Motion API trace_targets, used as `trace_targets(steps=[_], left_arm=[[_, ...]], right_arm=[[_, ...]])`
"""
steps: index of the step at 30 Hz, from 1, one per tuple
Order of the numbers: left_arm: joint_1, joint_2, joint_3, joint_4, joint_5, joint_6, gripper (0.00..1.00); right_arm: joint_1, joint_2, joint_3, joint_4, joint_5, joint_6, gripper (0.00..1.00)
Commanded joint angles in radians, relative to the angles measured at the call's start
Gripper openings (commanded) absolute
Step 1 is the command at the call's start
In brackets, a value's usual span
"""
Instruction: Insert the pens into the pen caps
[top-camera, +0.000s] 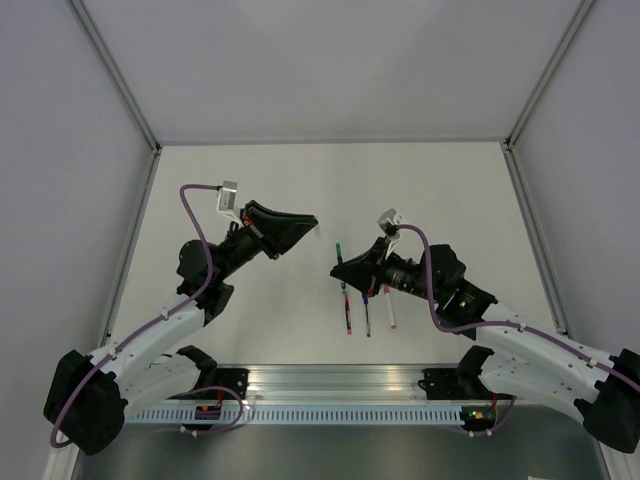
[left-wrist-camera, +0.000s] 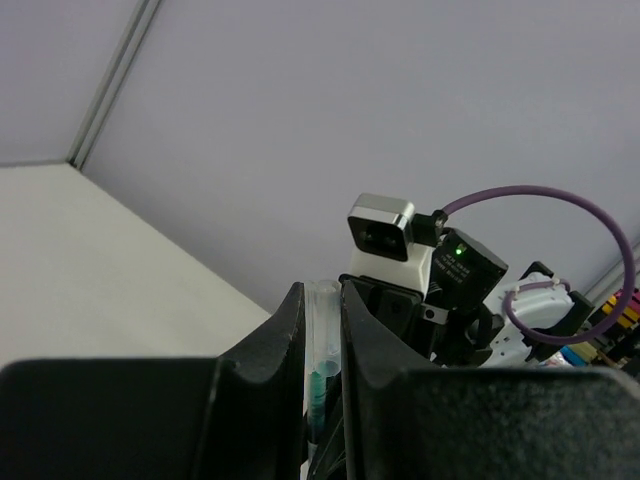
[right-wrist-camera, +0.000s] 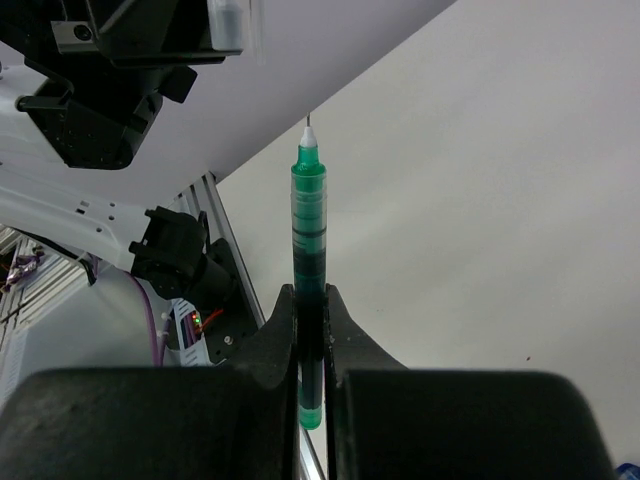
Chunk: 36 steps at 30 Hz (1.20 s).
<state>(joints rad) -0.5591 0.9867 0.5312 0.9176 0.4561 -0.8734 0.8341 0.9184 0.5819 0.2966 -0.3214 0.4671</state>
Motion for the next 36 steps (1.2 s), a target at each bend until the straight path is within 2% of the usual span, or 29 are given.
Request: trace_targets(steps=[1,18,36], left_arm=[[-0.007,0.001,0.078,0.070,0.055,-0.006,0.02],[-0.007,0.030,0.044,0.151,0.024,-0.049,0.02],[-0.007,0.053,0.016,0.173,0.027,-0.042,0.02]], right_arm=[[0.003,-0.012,0.045,0.033,-0.002,0.005,0.00],[0.069,0.120,0.111,0.142,-0.012,0.035,0.00],[0.082,0.094,0.125,0.113,0.027,0.008,0.00]])
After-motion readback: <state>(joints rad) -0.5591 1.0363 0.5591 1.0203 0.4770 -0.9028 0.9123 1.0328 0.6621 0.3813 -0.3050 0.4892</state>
